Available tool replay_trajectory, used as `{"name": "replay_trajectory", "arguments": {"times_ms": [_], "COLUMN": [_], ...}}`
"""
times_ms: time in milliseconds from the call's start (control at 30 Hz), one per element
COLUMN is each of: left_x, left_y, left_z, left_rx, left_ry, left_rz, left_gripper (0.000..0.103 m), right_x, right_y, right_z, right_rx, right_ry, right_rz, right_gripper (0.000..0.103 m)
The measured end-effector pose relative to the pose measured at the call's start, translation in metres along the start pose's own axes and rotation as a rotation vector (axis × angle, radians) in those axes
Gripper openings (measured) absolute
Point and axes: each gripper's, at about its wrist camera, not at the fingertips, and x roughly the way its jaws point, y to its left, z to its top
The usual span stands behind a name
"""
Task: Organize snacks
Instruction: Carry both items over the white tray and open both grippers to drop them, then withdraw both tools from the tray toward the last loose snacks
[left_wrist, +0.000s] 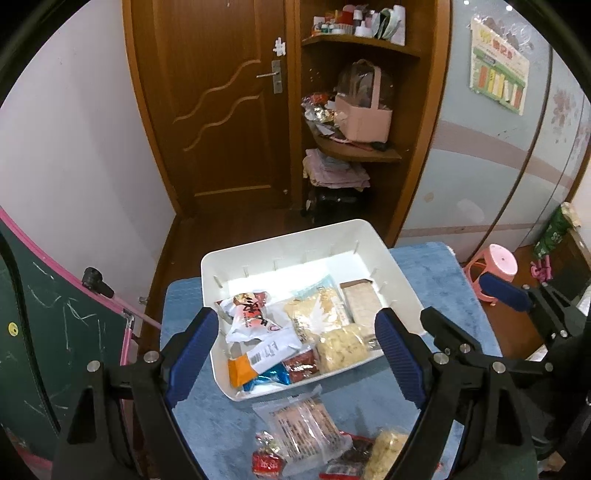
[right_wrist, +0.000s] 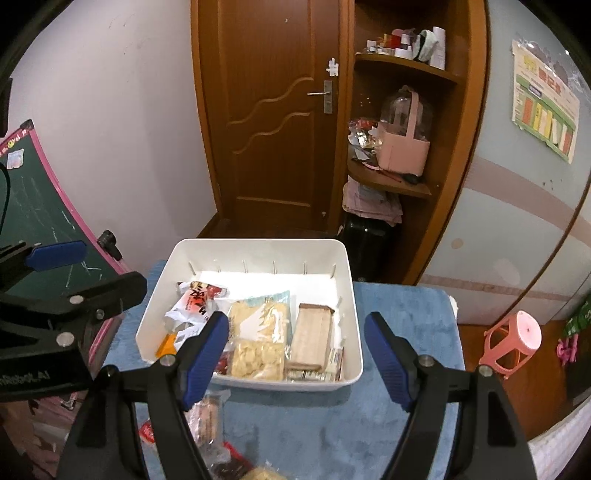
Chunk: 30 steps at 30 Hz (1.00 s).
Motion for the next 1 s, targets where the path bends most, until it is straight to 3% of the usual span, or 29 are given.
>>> {"name": "replay_trajectory", "arguments": {"times_ms": [533, 733, 1000], "left_x": [-0.072, -0.083, -0.084], "left_y": [-0.028, -0.041, -0.063], "left_z": [-0.048, -0.070, -0.091], "left_rx": [0.021, 0.027, 0.059], "left_ry": [-0.055, -0.043, -0.028], "left_rz": [-0.097, -0.143, -0.172], "left_gripper": [0.086, 0.086, 0.086], "right_x": [-0.083, -0.110, -0.131], "right_y": [-0.011, -0.014, -0.024], "right_z": [-0.058, -0.085, -0.122], "right_rx": [0.102, 0.109, 0.164], "right_ry": [-0.041, -0.054, -0.039], "right_rz": [-0.059, -0.107, -0.109], "right_gripper": [0.077, 0.076, 0.076]}}
